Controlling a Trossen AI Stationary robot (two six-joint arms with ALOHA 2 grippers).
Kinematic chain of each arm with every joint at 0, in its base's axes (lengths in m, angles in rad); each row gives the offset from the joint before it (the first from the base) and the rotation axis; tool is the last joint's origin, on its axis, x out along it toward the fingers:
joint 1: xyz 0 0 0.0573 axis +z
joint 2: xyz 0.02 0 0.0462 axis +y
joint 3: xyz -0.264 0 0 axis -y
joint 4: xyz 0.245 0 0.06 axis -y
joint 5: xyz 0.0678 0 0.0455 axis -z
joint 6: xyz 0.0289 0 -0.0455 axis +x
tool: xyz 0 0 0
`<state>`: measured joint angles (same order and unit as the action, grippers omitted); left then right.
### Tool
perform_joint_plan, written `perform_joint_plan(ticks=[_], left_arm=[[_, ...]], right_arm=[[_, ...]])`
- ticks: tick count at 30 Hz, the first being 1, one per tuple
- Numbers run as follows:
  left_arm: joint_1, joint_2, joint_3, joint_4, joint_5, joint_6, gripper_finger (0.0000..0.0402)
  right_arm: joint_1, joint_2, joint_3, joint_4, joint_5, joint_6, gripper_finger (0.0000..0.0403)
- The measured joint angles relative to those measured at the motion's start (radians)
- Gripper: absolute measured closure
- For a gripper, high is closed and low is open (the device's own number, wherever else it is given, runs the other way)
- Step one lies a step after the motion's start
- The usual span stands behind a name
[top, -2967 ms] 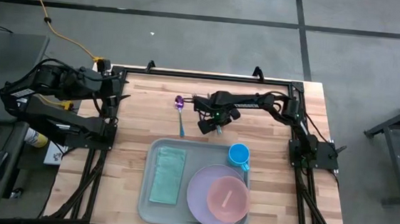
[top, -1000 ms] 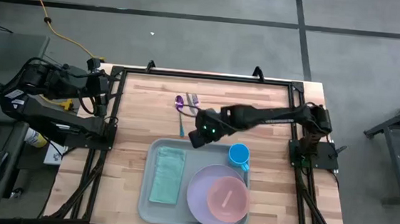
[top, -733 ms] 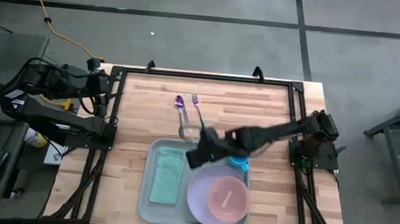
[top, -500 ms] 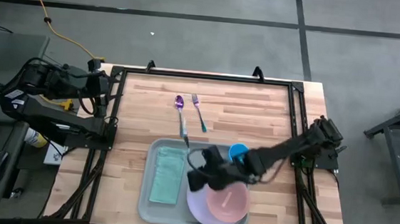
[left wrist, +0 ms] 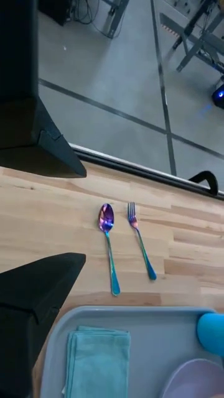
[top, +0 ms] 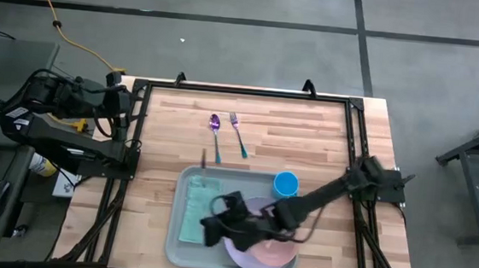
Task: Set up tray
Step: Put the green table knife on the light green table napkin
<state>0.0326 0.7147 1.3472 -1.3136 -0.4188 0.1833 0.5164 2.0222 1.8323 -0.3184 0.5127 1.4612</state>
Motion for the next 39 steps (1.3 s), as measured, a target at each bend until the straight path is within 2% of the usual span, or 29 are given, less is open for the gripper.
perform_joint_plan(ticks=[3, 7, 10, 13, 18, 26, 29, 35, 39], left_arm=[[0.0, 0.0, 0.0, -0.002, 0.011, -0.005, 0.0163], [0.0, 0.0, 0.0, -0.006, 0.011, -0.005, 0.0163], [0.0, 0.0, 0.0, -0.006, 0.011, -0.005, 0.0163], [0.0, 0.0, 0.0, -0.006, 0.011, -0.005, 0.0163], [0.0, 0.0, 0.0, -0.006, 0.009, -0.005, 0.0163], [0.0, 0.0, 0.0, -0.006, 0.006, -0.005, 0.0163], [0.0, 0.0, 0.0, -0.006, 0.003, -0.005, 0.0163], [0.0, 0.0, 0.0, -0.006, 0.001, -0.008, 0.0163], [0.0, 0.0, 0.0, -0.006, -0.001, -0.008, 0.0163]], right_arm=[[-0.041, 0.124, 0.213, -0.104, -0.043, -0.023, 0.0395], [-0.08, 0.3, 0.528, -0.349, -0.081, -0.009, 0.0395], [-0.089, 0.274, 0.402, -0.214, -0.075, 0.07, 0.0395], [-0.087, 0.272, 0.355, -0.24, -0.081, 0.158, 0.0395], [-0.11, 0.29, 0.352, -0.38, -0.211, 0.267, 0.0395], [-0.156, 0.301, 0.34, -0.463, -0.34, 0.333, 0.0395], [-0.157, 0.332, 0.338, -0.451, -0.372, 0.361, 0.0395], [-0.143, 0.423, 0.337, -0.285, -0.423, 0.408, 0.0395], [-0.132, 0.439, 0.337, -0.3, -0.428, 0.425, 0.0395]])
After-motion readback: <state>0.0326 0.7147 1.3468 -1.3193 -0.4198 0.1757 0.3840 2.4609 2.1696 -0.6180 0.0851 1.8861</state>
